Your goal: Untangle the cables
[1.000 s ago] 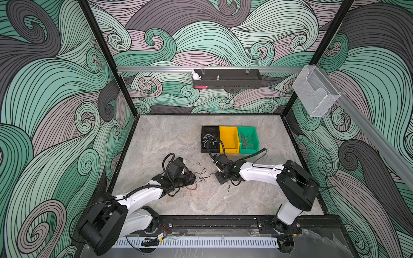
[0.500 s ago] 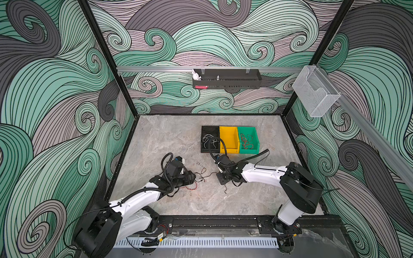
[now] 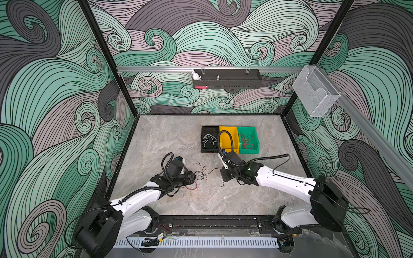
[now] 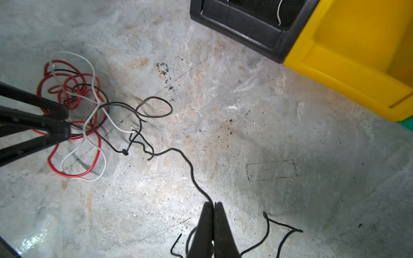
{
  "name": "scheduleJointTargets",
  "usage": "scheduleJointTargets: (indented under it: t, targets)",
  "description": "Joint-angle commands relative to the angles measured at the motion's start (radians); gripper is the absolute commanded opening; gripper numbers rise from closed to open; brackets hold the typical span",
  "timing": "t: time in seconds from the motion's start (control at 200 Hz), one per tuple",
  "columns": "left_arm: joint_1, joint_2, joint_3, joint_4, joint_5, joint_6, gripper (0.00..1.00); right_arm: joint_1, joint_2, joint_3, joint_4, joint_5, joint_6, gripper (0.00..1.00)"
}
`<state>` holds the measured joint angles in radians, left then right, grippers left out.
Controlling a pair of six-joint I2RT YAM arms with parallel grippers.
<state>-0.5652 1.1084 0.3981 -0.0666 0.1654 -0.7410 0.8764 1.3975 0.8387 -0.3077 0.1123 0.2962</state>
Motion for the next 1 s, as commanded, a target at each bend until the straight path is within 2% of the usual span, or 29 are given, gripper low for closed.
scheduleJointTargets:
  t: [0.0, 0.415, 0.6, 0.701, 0.906, 0.996]
  targets:
    - [-0.002, 0.017, 0.045, 0.008, 0.013, 0.014, 0.56, 0.004, -0.043, -0.009, -0.026, -0.019, 0.006, 0.0]
    - [-0.002, 0.075, 0.074, 0.049, 0.043, 0.012, 0.55, 0.02, -0.15, -0.044, 0.003, -0.189, 0.019, 0.0]
    - [-0.002, 0.117, 0.09, 0.048, 0.034, 0.023, 0.52, 0.034, -0.209, -0.056, -0.007, -0.183, 0.014, 0.0]
    - [-0.001, 0.131, 0.083, 0.065, 0.032, 0.017, 0.46, 0.034, -0.26, -0.064, -0.015, -0.158, 0.018, 0.0]
    - [-0.001, 0.148, 0.081, 0.062, 0.033, 0.026, 0.21, 0.033, -0.333, -0.067, -0.047, -0.114, 0.017, 0.0]
    - [0.001, 0.14, 0.073, 0.056, 0.018, 0.022, 0.19, 0.032, -0.362, -0.077, -0.092, -0.059, 0.019, 0.0]
